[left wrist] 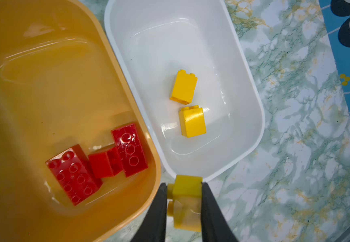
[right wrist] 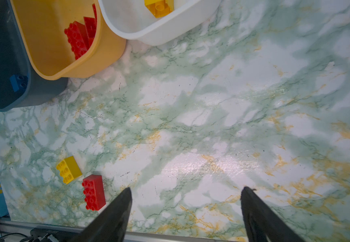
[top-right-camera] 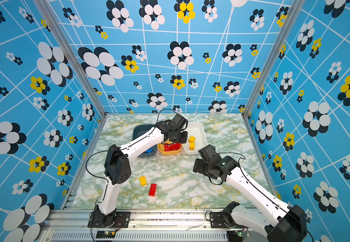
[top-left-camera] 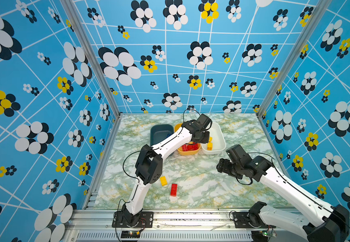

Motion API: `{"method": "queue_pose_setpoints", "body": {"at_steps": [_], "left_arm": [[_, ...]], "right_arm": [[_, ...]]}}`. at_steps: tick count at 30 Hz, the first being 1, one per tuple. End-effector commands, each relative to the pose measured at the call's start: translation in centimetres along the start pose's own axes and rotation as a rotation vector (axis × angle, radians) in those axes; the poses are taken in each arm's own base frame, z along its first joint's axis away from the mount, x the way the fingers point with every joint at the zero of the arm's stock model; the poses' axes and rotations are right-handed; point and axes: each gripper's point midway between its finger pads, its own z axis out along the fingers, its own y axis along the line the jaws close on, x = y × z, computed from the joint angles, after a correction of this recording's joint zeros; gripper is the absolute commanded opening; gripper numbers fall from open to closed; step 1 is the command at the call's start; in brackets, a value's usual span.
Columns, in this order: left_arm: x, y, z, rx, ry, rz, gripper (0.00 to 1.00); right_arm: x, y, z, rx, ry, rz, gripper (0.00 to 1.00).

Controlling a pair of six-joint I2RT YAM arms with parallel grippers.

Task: Sort the legos into containers by color
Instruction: 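Lift the small yellow brick and carry it over the white bin with left gripper, then open left gripper to drop the small yellow brick into the white bin, then lower left gripper onto the yellow 2x4 brick and grasp it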

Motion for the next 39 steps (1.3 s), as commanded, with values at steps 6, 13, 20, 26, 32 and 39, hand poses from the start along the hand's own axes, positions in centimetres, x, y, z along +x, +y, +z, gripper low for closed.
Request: {"method": "queue_pose_setpoints", "body": {"at_steps": [6, 13, 20, 26, 32, 39], "left_arm": [[0.5, -0.5, 3.6, -0.001, 0.052, 0.022, 0.20], [0.9, -0.1, 4.9, -0.018, 0.064, 0.026, 0.39], [0.7, -0.3, 4.2, -0.016, 0.058, 0.020, 0.67], [0.4, -0.6, 2.2, 0.000, 0.029, 0.020, 0.68], [1.9, 0.4, -0.4, -0.002, 0.025, -0.006, 0.69], [5.4, 2.9, -3.2, -0.032, 0.046, -0.052, 0.71]], "right_arm": [[-0.3, -1.1, -0.9, 0.048, -0.012, 0.027, 0.83], [-0.7, -0.8, -1.0, 0.051, -0.014, 0.021, 0.84], [-1.1, -0.2, -0.9, 0.048, -0.009, 0.008, 0.84], [-1.3, 0.1, -0.7, 0.042, -0.007, -0.002, 0.85], [-1.6, 0.5, -0.4, 0.028, -0.006, -0.010, 0.85], [-1.8, 1.7, 0.4, -0.001, 0.016, -0.045, 0.85]]}}
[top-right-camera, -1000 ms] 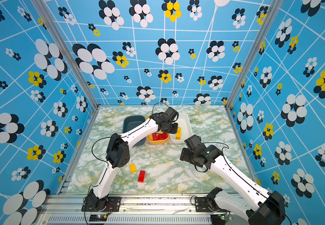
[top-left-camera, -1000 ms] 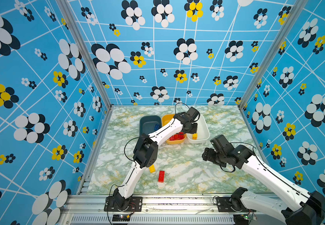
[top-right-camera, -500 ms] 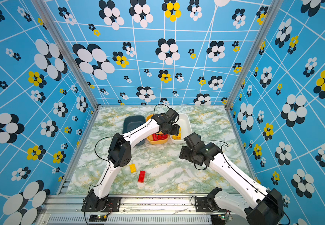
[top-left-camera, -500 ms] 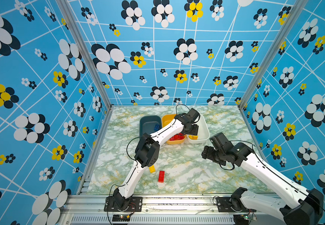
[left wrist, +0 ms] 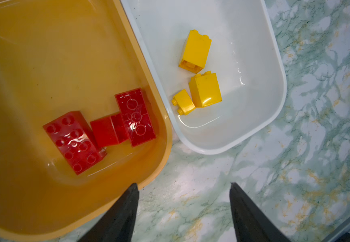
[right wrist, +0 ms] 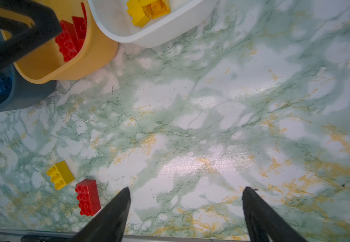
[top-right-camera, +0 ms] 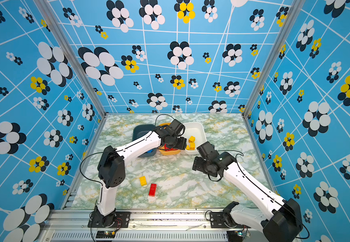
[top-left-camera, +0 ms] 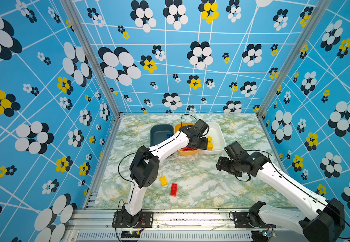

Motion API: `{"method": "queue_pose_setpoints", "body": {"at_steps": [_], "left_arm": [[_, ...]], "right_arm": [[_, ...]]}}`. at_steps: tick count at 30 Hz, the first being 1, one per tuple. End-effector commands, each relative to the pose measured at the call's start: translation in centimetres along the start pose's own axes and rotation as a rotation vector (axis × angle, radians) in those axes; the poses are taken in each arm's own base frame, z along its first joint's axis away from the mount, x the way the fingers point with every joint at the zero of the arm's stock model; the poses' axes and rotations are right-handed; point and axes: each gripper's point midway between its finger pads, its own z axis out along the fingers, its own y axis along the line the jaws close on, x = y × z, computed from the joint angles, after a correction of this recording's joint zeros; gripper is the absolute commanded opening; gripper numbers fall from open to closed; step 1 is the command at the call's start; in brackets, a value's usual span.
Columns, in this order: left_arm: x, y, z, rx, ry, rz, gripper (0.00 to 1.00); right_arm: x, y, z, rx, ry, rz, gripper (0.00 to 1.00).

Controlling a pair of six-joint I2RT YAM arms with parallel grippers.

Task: Sort the legos into containers by color
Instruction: 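Lower left gripper onto the yellow 2x4 brick and grasp it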

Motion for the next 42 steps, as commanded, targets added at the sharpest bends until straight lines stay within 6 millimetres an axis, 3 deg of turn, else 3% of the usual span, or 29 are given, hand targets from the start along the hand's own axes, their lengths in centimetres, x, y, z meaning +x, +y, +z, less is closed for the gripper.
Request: {"method": "queue_pose_setpoints", "body": {"at_steps": [1, 4, 8, 20, 31, 42], "left_arm": [[1.0, 1.1, -1.7, -0.014, -0.017, -0.029, 0.72], [2.9, 2.6, -2.1, -0.052, 0.008, -0.047, 0.74], [4.9, 4.5, -4.3, -0.086, 0.008, -0.081, 0.78], [13.6, 12.2, -7.7, -0.222, 0.093, -0.264, 0.84], [20.1, 16.7, -7.2, -0.275, 0.168, -0.490, 0.82], [21.1, 17.9, -4.7, -0.240, 0.193, -0.593, 0.76]], "right_arm": [[-1.0, 1.3, -0.3, -0.041, -0.011, -0.031, 0.85], [-1.0, 1.7, 0.1, -0.047, -0.002, -0.046, 0.85], [-1.0, 2.2, 0.7, -0.056, 0.011, -0.056, 0.86], [-1.2, 3.4, 2.0, -0.081, 0.038, -0.085, 0.86], [-1.5, 4.1, 2.3, -0.087, 0.055, -0.116, 0.86], [-1.8, 4.6, 2.3, -0.095, 0.061, -0.136, 0.86]]}}
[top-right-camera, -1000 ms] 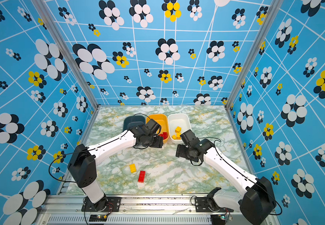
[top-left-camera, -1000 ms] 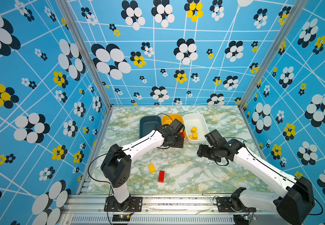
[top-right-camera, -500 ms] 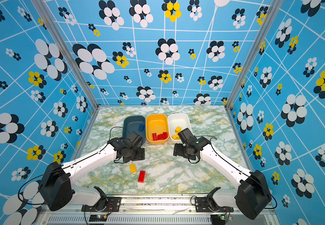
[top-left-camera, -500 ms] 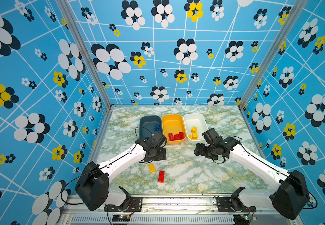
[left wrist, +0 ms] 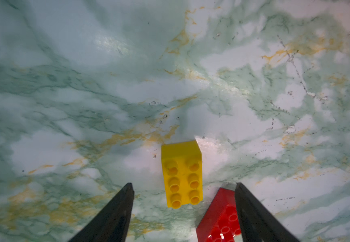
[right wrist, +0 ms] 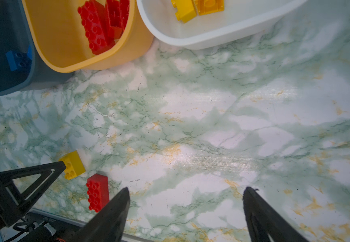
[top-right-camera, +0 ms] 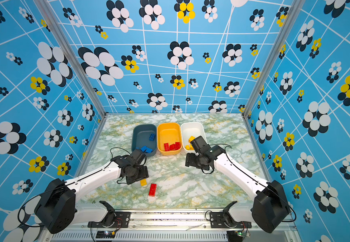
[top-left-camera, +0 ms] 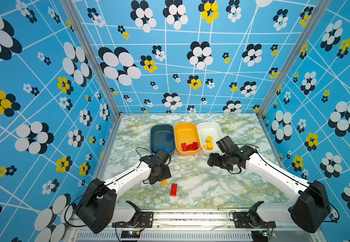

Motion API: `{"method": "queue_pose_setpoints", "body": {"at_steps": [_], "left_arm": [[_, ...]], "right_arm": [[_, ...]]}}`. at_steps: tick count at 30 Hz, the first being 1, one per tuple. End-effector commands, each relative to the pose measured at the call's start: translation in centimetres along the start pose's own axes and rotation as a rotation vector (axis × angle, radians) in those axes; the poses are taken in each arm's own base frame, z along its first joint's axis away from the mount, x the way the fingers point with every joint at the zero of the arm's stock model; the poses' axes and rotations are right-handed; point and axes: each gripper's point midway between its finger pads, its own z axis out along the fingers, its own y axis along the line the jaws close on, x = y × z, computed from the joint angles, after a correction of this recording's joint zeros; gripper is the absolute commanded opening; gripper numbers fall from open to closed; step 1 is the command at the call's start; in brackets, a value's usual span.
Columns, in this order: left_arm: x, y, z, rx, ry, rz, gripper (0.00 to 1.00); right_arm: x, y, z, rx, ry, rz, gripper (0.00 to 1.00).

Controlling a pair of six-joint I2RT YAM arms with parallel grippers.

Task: Sort the legos into containers by color
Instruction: 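Lower left gripper onto the yellow 2x4 brick and grasp it, then lift the yellow 2x4 brick and carry it over the white bin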

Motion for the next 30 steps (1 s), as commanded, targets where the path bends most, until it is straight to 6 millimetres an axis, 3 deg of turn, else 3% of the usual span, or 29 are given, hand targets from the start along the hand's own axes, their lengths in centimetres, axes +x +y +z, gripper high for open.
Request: {"method": "queue_pose_setpoints", "body": {"at_steps": [1, 22, 30], "left_arm": [[0.2, -0.3, 1.3, 0.019, 0.031, -0.027, 0.75], [1.4, 0.6, 2.8, -0.058, 0.106, -0.004, 0.44], [0.6, -0.5, 1.8, -0.054, 0.086, 0.033, 0.30]], "right_arm": [[-0.7, 0.6, -0.4, -0.016, -0.005, -0.017, 0.86], [-0.6, 0.0, -0.7, -0.012, -0.012, -0.012, 0.86], [-0.5, -0.3, -1.1, -0.010, -0.021, -0.004, 0.86]]}}
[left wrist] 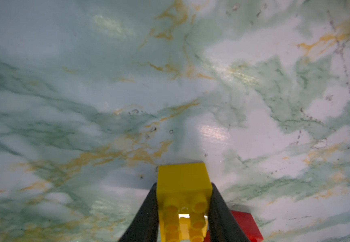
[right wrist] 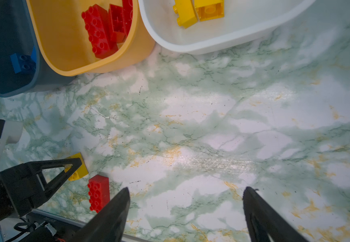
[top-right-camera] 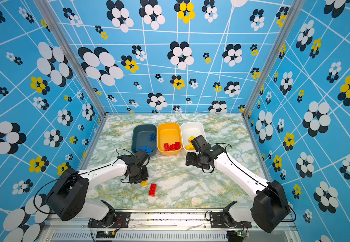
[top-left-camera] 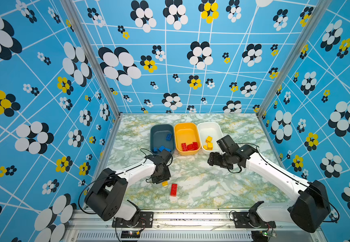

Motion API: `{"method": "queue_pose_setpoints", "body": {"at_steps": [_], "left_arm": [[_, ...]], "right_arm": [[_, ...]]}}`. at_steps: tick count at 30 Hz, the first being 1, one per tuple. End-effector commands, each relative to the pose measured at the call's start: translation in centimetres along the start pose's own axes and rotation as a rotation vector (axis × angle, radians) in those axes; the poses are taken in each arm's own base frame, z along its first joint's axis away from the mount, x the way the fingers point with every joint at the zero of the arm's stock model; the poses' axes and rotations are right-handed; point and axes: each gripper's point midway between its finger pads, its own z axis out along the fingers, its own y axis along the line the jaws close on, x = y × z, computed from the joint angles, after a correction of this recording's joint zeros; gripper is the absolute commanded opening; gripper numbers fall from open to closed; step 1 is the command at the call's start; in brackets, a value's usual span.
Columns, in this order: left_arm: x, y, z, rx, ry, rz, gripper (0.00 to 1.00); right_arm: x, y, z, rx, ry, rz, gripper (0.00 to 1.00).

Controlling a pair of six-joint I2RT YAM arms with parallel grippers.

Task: Sort the legos into containers by color
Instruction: 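Lift the yellow 2x4 brick and carry it over the white bin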

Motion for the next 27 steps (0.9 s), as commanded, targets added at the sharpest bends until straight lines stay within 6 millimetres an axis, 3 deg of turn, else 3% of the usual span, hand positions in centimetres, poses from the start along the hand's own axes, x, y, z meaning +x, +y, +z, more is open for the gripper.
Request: {"method": "queue_pose_setpoints", "body": {"at_steps": [1, 7, 16, 27], "left_arm": [[-0.4, -0.7, -1.1, -0.015, -0.014, 0.038, 0.28], [-2.1, -4.0, -3.9, 0.037, -0.086, 0.108, 0.26], [-4.3, -10.9, -7.9, 0.143, -0.175, 0.216, 0.25], [-6.3, -20.7, -10.1, 0.273, -0.218, 0.341, 0.24]], "right_arm": [[0.1, -0.5, -0.8, -0.001, -0.009, 0.000, 0.86], [0.7, -1.6, -0.9, 0.005, -0.012, 0.031, 0.86], [2.0, -3.5, -0.7, 0.005, -0.008, 0.101, 0.86], [2.4, -4.5, -1.6, 0.008, -0.028, 0.129, 0.87]]}}
